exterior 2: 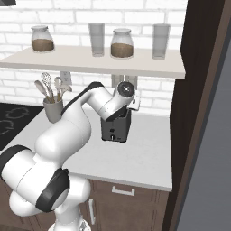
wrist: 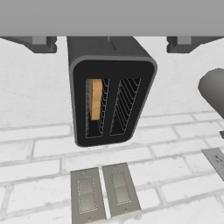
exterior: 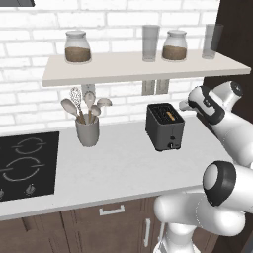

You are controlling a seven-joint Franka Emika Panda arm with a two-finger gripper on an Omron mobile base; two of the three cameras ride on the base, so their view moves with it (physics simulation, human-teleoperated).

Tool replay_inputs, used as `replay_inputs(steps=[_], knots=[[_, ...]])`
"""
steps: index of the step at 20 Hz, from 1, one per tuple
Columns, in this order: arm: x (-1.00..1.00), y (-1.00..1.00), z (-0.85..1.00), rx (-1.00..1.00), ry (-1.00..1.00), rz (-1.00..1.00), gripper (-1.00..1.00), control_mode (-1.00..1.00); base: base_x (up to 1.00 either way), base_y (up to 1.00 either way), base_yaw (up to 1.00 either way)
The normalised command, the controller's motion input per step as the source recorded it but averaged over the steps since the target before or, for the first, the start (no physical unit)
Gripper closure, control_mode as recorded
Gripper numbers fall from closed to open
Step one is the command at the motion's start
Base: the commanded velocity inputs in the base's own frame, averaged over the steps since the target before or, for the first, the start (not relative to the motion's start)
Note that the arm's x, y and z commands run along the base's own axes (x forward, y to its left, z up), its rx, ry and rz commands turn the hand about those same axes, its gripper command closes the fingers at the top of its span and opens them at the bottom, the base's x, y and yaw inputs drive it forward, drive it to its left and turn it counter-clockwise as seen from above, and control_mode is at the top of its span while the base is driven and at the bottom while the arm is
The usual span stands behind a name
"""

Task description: Start the toaster. Once the lever pops up, take the bread to the plate on the dining counter.

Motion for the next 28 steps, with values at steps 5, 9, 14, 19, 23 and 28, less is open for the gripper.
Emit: replay_inputs(steps=[5,9,14,19,23,28], knots=[[0.00,0.00,0.00,0.00,0.00,0.00,-1.00,-1.00,0.00,0.00,0.00],[0.00,0.00,0.00,0.00,0.00,0.00,-1.00,-1.00,0.00,0.00,0.00],[0.00,0.00,0.00,0.00,0.00,0.00,-1.00,-1.00,0.00,0.00,0.00],[0.00,0.00,0.00,0.00,0.00,0.00,-1.00,-1.00,0.00,0.00,0.00],[0.00,0.00,0.00,0.00,0.00,0.00,-1.00,-1.00,0.00,0.00,0.00],[0.00,0.00,0.00,0.00,0.00,0.00,-1.00,-1.00,0.00,0.00,0.00]])
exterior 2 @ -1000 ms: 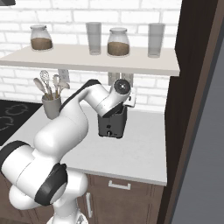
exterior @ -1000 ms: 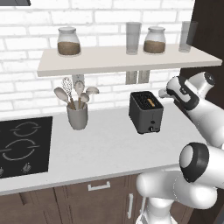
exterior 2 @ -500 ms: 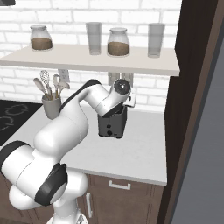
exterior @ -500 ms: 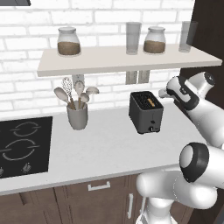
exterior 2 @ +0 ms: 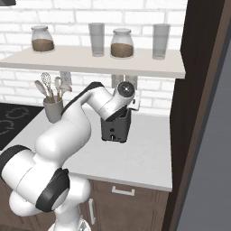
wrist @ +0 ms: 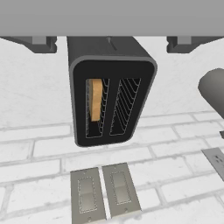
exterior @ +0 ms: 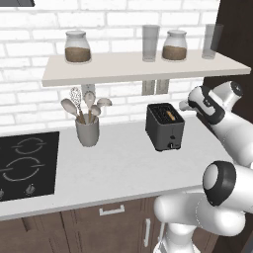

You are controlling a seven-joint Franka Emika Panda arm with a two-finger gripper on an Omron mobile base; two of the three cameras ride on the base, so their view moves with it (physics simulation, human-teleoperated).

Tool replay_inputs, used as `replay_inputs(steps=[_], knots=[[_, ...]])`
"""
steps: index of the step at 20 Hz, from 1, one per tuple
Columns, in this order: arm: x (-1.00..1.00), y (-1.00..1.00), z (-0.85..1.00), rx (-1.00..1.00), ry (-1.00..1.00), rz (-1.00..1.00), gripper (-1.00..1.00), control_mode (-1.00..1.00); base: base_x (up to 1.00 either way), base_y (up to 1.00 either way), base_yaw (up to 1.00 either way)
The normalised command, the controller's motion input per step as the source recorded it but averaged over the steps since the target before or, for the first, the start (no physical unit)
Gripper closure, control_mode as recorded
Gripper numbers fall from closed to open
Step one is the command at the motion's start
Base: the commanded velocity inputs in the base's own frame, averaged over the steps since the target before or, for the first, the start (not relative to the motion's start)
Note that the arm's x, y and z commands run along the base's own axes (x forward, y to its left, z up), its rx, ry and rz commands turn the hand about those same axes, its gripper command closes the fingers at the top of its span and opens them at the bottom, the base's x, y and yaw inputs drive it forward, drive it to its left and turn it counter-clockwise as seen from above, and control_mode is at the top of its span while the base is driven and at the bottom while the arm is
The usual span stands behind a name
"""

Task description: Start the toaster. Once the lever pops up, take the bread to the plate on the dining counter.

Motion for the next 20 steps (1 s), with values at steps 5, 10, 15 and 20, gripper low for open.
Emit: replay_inputs(steps=[5,10,15,20], knots=[[0.00,0.00,0.00,0.00,0.00,0.00,-1.00,-1.00,0.00,0.00,0.00],[0.00,0.00,0.00,0.00,0.00,0.00,-1.00,-1.00,0.00,0.00,0.00],[0.00,0.00,0.00,0.00,0.00,0.00,-1.00,-1.00,0.00,0.00,0.00],[0.00,0.00,0.00,0.00,0.00,0.00,-1.00,-1.00,0.00,0.00,0.00]])
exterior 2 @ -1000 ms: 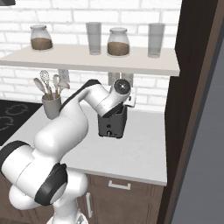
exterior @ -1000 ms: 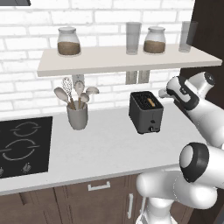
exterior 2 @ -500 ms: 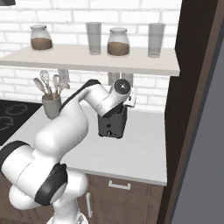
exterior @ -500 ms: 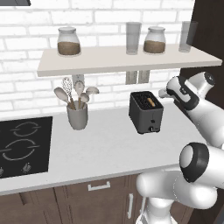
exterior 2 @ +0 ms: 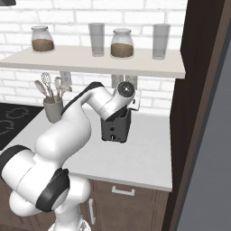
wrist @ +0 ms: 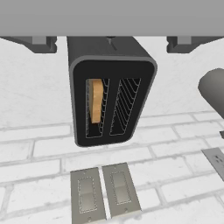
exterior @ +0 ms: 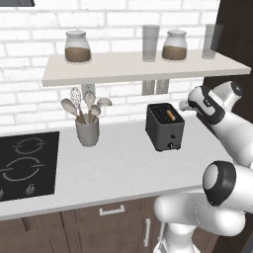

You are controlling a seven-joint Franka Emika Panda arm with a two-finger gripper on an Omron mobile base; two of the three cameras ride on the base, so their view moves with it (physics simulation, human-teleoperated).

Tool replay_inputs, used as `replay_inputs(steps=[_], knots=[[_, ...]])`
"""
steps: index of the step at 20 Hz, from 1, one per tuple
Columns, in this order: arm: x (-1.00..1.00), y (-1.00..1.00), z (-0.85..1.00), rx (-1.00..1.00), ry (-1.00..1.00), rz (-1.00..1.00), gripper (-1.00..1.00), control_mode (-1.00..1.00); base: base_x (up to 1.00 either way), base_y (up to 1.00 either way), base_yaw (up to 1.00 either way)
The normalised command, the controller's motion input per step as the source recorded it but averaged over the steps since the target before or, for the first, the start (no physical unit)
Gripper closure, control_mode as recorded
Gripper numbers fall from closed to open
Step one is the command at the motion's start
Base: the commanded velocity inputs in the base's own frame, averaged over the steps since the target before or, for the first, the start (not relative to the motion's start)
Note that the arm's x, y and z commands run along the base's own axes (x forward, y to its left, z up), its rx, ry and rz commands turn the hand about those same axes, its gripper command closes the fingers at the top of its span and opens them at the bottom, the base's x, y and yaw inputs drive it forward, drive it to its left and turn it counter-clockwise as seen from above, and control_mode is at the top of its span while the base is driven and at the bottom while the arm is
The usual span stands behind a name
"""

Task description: Start the toaster. Once the lever pops up, take the bread to the plate on the dining counter.

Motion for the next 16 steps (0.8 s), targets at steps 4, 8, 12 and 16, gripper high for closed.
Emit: replay_inputs(steps=[4,8,12,16], knots=[[0.00,0.00,0.00,0.00,0.00,0.00,-1.00,-1.00,0.00,0.00,0.00],[0.00,0.00,0.00,0.00,0.00,0.00,-1.00,-1.00,0.00,0.00,0.00],[0.00,0.00,0.00,0.00,0.00,0.00,-1.00,-1.00,0.00,0.00,0.00],[0.00,0.00,0.00,0.00,0.00,0.00,-1.00,-1.00,0.00,0.00,0.00]])
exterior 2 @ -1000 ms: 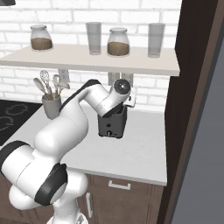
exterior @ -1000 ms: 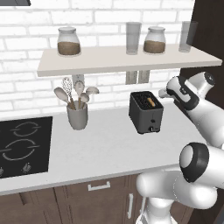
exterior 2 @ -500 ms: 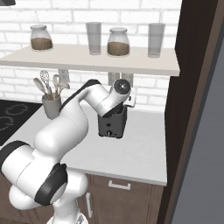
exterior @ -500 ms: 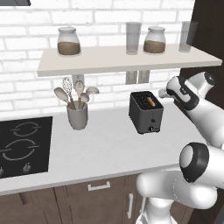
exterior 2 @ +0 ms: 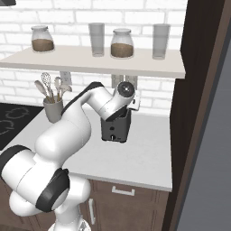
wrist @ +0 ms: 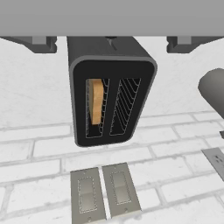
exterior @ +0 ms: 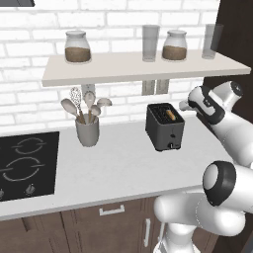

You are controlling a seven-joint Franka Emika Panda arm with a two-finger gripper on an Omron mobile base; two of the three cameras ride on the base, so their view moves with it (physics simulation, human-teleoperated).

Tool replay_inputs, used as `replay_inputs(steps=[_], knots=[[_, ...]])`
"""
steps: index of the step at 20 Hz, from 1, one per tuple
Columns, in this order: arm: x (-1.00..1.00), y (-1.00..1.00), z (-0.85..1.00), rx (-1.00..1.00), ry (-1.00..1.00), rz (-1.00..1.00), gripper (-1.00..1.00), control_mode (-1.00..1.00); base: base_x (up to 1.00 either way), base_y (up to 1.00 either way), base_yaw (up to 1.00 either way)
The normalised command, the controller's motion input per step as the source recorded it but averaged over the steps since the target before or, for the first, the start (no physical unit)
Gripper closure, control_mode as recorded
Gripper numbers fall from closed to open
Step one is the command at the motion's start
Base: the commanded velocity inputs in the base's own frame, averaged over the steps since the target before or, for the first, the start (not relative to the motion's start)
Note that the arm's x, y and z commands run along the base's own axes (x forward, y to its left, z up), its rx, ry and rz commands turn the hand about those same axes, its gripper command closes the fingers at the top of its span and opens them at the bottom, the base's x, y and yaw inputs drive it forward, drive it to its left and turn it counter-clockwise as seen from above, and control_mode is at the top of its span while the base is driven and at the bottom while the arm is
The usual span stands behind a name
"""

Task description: Start the toaster. Once the lever pops up, take the bread to the plate on the dining counter.

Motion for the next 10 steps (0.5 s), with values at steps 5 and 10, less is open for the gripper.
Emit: replay_inputs(steps=[5,10], knots=[[0.00,0.00,0.00,0.00,0.00,0.00,-1.00,-1.00,0.00,0.00,0.00],[0.00,0.00,0.00,0.00,0.00,0.00,-1.00,-1.00,0.00,0.00,0.00]])
